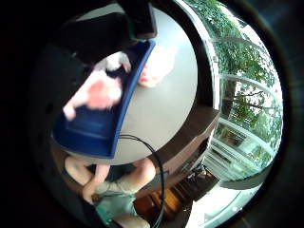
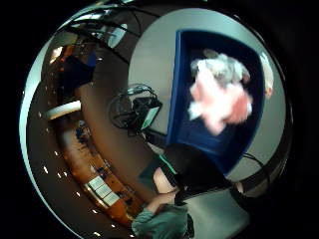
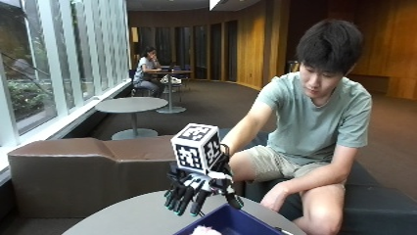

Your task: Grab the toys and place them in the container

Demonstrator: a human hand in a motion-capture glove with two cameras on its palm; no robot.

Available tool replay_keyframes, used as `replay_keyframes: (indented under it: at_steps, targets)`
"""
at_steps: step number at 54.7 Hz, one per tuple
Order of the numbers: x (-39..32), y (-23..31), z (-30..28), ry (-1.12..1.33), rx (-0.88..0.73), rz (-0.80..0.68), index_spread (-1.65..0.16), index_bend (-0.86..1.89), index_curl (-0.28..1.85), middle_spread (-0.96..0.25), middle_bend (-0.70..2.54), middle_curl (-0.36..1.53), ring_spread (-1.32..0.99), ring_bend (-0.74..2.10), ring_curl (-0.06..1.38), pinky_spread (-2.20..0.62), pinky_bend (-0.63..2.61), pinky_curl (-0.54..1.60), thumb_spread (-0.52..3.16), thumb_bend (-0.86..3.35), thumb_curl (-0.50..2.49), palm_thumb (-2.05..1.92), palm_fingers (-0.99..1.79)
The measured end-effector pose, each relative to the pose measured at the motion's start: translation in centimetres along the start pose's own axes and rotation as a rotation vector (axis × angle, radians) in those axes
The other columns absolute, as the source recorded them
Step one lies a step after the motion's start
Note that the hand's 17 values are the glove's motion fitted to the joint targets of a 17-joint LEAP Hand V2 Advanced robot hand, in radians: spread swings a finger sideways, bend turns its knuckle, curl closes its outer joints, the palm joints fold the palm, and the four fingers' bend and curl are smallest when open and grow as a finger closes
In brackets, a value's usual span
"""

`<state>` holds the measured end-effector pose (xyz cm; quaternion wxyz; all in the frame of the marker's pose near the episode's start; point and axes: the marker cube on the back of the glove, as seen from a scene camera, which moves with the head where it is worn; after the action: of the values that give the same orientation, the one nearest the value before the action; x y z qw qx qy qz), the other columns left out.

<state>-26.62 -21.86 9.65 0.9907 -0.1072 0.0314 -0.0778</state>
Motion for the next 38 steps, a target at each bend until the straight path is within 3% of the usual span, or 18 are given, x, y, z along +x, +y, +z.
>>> replay_keyframes:
  at_steps: [18, 27, 38]
  targets:
    - [5.7, 0.0, -8.0, 0.010, 0.212, 0.068, -0.27, 0.10, 0.47, -0.08, 0.15, 0.44, -0.03, 0.33, 0.45, 0.04, 0.95, 0.42, 1.11, -0.03, 0.56, 0.02, -0.16]
    - [11.1, -3.6, -5.2, 0.011, 0.103, 0.119, -0.28, 0.10, 0.39, -0.10, 0.15, 0.40, -0.02, 0.33, 0.45, 0.05, 0.93, 0.39, 1.16, -0.02, 0.49, 0.00, -0.15]
    - [17.0, -7.4, 2.7, -0.002, -0.127, 0.129, -0.28, 0.06, 0.31, -0.10, 0.11, 0.34, -0.02, 0.21, 0.41, 0.05, 0.93, 0.39, 1.25, 0.03, 0.46, 0.13, -0.31]
